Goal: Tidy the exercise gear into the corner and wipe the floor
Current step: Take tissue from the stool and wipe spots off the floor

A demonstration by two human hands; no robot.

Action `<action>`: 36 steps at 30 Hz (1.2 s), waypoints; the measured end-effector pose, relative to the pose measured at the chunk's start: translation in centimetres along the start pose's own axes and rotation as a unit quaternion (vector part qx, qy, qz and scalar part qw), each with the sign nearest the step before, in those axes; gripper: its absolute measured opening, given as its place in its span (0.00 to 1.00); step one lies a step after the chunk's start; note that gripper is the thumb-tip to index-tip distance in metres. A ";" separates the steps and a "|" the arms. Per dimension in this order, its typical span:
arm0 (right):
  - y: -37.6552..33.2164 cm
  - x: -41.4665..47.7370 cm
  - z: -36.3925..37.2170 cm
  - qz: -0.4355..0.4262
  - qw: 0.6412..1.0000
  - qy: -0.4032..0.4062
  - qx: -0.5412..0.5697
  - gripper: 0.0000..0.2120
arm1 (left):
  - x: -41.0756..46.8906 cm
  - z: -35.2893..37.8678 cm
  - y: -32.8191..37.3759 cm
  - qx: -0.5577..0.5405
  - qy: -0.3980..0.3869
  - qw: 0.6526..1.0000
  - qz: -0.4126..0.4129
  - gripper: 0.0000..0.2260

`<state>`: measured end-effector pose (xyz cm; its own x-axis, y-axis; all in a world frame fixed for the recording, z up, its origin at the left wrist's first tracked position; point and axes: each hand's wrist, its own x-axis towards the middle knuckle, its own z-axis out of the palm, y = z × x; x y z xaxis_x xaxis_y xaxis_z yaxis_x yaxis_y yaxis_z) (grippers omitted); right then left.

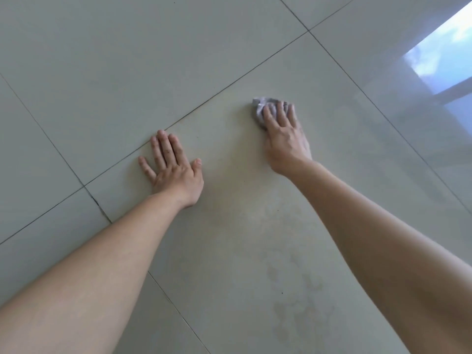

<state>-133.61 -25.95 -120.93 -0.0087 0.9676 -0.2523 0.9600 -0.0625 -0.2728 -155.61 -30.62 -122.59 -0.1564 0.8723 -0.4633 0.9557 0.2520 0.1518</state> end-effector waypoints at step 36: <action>10.1 -0.9 -2.2 -0.029 0.999 -0.004 0.026 0.29 | 2.0 -3.9 10.3 0.106 -0.181 0.976 0.062 0.76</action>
<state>-123.28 -26.93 -121.41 -0.0663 0.9681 -0.2416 0.9421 -0.0190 -0.3349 -147.08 -24.63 -118.53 0.0245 0.6763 -0.7362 0.9978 0.0282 0.0592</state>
